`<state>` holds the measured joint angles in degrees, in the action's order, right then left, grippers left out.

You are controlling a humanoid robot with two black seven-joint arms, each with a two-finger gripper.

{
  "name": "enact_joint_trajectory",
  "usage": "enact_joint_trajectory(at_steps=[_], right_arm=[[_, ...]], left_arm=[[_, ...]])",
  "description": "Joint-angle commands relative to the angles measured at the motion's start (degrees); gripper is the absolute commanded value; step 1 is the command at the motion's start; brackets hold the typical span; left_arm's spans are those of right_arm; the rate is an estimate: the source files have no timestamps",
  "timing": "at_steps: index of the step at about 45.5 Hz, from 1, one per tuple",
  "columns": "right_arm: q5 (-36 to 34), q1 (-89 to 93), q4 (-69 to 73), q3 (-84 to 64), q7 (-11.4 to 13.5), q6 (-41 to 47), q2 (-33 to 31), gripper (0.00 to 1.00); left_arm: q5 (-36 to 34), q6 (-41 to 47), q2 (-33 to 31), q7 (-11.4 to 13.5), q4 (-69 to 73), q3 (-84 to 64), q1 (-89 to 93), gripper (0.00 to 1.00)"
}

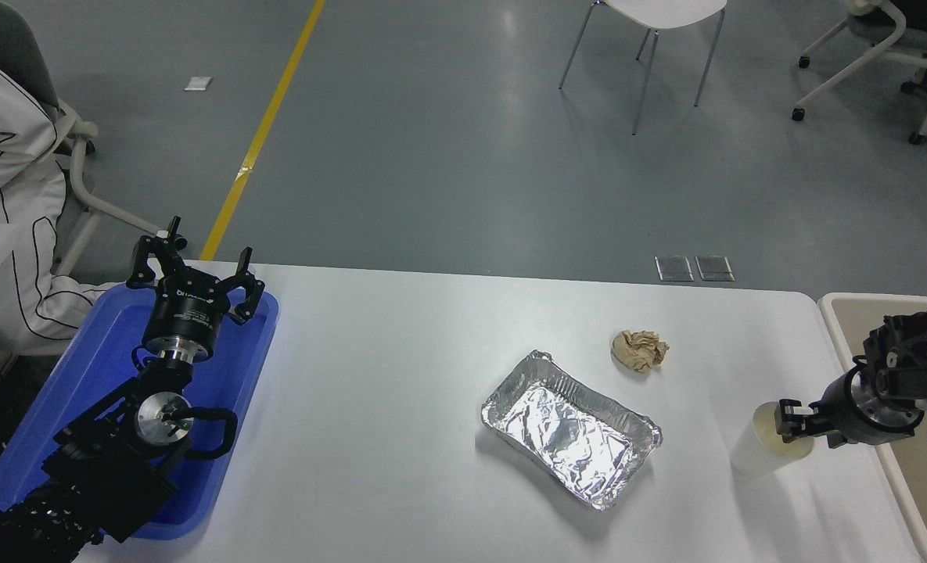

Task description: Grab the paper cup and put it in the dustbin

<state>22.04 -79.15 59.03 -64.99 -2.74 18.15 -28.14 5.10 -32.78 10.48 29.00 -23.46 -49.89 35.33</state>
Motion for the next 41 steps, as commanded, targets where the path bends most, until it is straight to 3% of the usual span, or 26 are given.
enact_joint_trajectory(at_steps=[1, 17, 30, 41], right_arm=[[-0.3, -0.5, 0.6, 1.4, -0.1, 5.1, -0.4, 0.0], [-0.8, -3.3, 1.2, 1.9, -0.2, 8.2, -0.9, 0.0], [-0.2, -19.2, 11.0, -2.3, -0.2, 14.3, -6.1, 0.0], [0.2, -33.0, 17.3, -6.5, -0.2, 22.4, -6.2, 0.0]], left_arm=[[0.0, 0.0, 0.0, 0.0, 0.0, 0.0, 0.0, 1.0], [0.0, 0.0, 0.0, 0.0, 0.0, 0.0, 0.0, 1.0], [0.0, 0.0, 0.0, 0.0, 0.0, 0.0, 0.0, 1.0], [0.0, 0.0, 0.0, 0.0, 0.0, 0.0, 0.0, 1.0]])
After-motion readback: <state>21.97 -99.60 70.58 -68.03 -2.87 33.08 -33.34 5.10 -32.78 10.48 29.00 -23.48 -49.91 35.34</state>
